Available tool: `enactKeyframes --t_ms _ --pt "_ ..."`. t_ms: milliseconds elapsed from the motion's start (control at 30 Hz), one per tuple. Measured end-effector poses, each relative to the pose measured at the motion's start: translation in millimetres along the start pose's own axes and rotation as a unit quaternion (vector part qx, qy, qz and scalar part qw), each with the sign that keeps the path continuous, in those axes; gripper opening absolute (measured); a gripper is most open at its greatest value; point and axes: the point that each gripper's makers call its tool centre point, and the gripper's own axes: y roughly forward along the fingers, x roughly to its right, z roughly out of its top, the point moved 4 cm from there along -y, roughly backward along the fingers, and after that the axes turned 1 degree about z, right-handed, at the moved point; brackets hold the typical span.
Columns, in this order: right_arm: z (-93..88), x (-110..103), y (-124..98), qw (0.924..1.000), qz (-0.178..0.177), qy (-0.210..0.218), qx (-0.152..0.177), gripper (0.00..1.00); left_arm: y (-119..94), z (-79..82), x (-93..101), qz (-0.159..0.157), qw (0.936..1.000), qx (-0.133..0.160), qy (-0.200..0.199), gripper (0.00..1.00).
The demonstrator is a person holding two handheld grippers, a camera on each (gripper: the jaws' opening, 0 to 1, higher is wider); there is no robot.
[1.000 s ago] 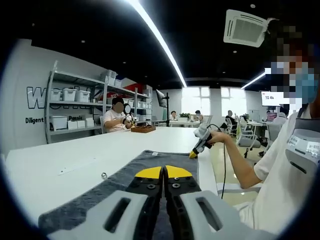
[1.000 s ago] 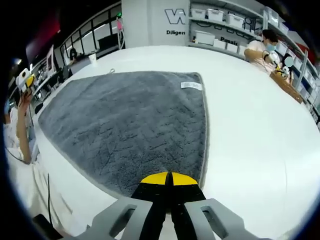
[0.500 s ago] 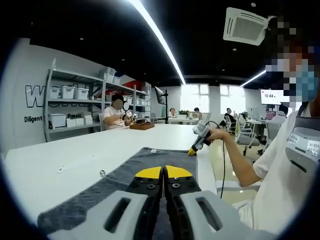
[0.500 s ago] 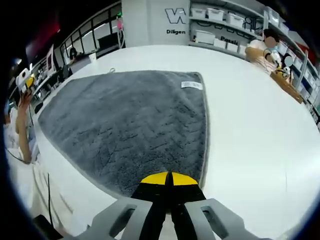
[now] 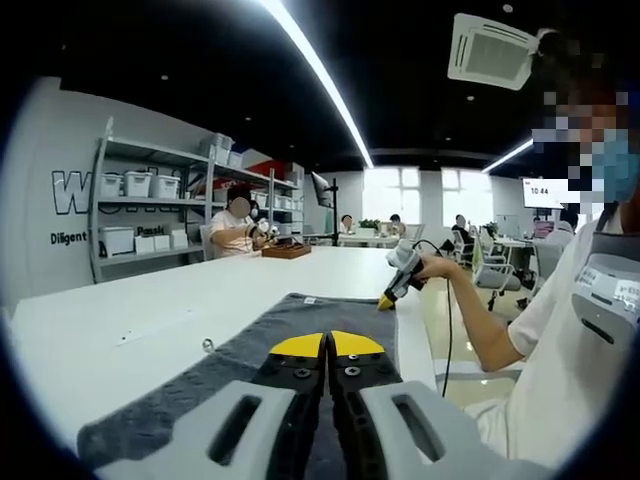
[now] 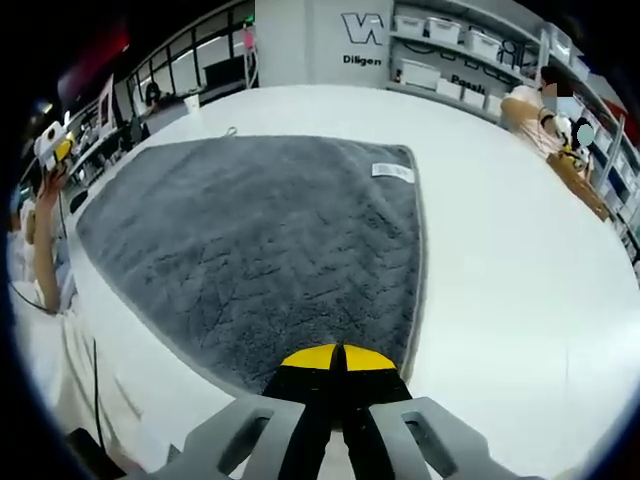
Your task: Open the folded towel by lifting each exposed corner and separating the folded layers until the towel lies flat within the target outline without major curled edges
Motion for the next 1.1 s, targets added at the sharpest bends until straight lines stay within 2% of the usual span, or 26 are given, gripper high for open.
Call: enactKeyframes --t_ms 233,333,400,433,533,600,700,767,800,833,867,933,1000,1100 --pt "1.3 -3 0 1.0 -0.002 -0.008 0.0 0.0 -1 0.4 0.3 0.001 1.0 0.001 0.0 0.01" --pt "17.8 -2 -4 0.9988 -0.008 -0.025 0.041 0.0 -2 0.7 -0.5 0.003 1.0 0.002 0.0 0.01" --pt "23.7 0 -5 0.9973 -0.019 -0.055 0.044 0.0 -2 0.1 -1.5 0.003 1.0 0.001 -0.001 0.01" --pt "32.5 -2 -3 0.9956 -0.022 -0.069 0.059 0.0 -1 -0.8 -3.3 0.005 1.0 0.0 -0.002 0.01" --pt "49.4 -5 1 0.9933 -0.021 -0.077 0.084 0.0 0 -4.1 -5.9 0.012 0.9999 -0.006 -0.003 0.01" --pt "60.0 -6 3 0.9906 -0.026 -0.09 0.1 0.0 2 -8.7 -6.4 0.015 0.9996 -0.023 -0.005 0.01" --pt "69.8 -9 7 0.9882 -0.028 -0.104 0.109 0.0 4 -10.1 -4.8 0.013 0.9996 -0.026 -0.003 0.01" --pt "79.1 -12 9 0.985 -0.027 -0.116 0.125 0.0 9 -13.5 -1.7 0.018 0.9991 -0.037 -0.011 0.01" --pt "83.7 -13 9 0.9824 -0.032 -0.13 0.13 0.0 12 -15.9 0.4 0.016 0.9986 -0.05 0.006 0.01" --pt "93.4 -12 10 0.9728 -0.046 -0.174 0.145 0.0 15 -16.6 2.6 0.016 0.9983 -0.053 0.017 0.01" --pt "97.4 -12 10 0.9705 -0.054 -0.18 0.151 0.0 20 -17.6 5.8 0.015 0.9984 -0.051 0.021 0.01" --pt "105.7 -18 12 0.967 -0.047 -0.188 0.166 0.0 27 -23.6 9.3 0.003 0.9984 -0.055 0.016 0.01" --pt "113.9 -22 14 0.9626 -0.041 -0.197 0.182 0.0 35 -36.5 11.2 -0.008 0.997 -0.077 0.004 0.01" --pt "121.7 -22 19 0.9567 -0.047 -0.205 0.201 0.0 45 -50.2 8.1 0.001 0.9947 -0.101 0.014 0.01"
